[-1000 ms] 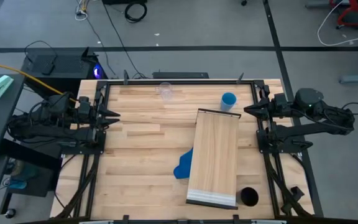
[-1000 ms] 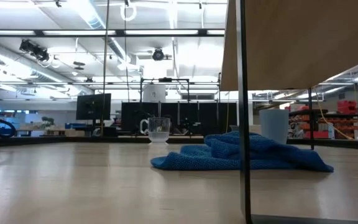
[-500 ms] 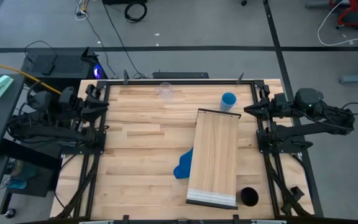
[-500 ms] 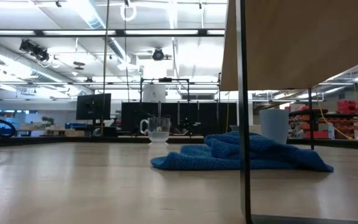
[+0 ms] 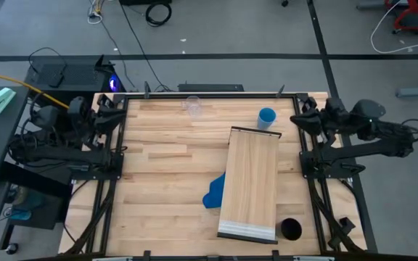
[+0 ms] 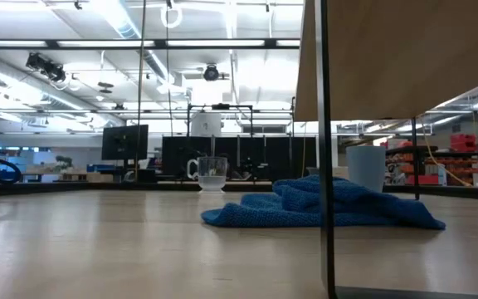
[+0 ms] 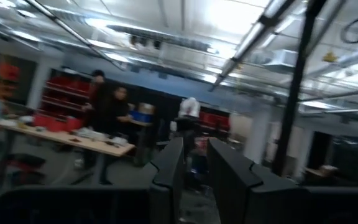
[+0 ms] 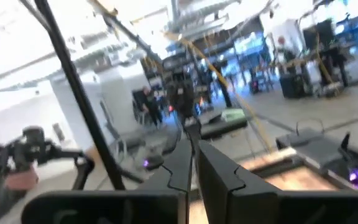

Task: Stack small to large cups/mugs on shelf
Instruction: Move the shelf to the middle of the table

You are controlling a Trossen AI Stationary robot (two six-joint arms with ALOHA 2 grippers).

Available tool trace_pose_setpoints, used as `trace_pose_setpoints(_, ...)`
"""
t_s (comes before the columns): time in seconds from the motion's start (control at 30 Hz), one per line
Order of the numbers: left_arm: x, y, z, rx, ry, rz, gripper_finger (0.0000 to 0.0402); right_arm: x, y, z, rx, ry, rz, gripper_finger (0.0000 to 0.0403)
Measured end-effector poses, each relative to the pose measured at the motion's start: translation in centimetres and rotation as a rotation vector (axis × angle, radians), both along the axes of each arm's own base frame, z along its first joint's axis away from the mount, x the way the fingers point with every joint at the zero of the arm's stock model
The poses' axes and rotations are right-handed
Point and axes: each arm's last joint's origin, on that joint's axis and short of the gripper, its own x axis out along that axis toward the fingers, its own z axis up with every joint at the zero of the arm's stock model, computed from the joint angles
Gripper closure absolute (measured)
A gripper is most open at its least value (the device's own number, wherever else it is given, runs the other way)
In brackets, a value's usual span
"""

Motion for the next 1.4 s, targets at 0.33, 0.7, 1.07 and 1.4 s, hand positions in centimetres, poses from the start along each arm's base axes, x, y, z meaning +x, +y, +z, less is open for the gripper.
trace_pose_setpoints(0.33, -0.1, 0.7, 0.0, 0.011, 0.02, 0.21, 0.0327, -1.2, -1.1, 1.1, 0.1, 0.037, -0.268, 0.0369)
trace_pose_setpoints(0.7, 1.6, 1.5, -2.4, -0.165, 0.243, 0.307, 0.0325, -3.3, -1.6, 1.6, 0.278, 0.471, -0.505, 0.0368)
trace_pose_setpoints(1.07, 5.5, 1.6, -4.5, -0.283, 0.445, 0.172, 0.0313, -3.0, -1.3, -1.2, 0.554, 0.959, -0.522, 0.0368)
trace_pose_setpoints(1.4, 7.8, 1.5, -6.1, -0.373, 0.583, 0.066, 0.0316, -3.6, -1.0, -2.0, 0.699, 1.066, -0.54, 0.0369)
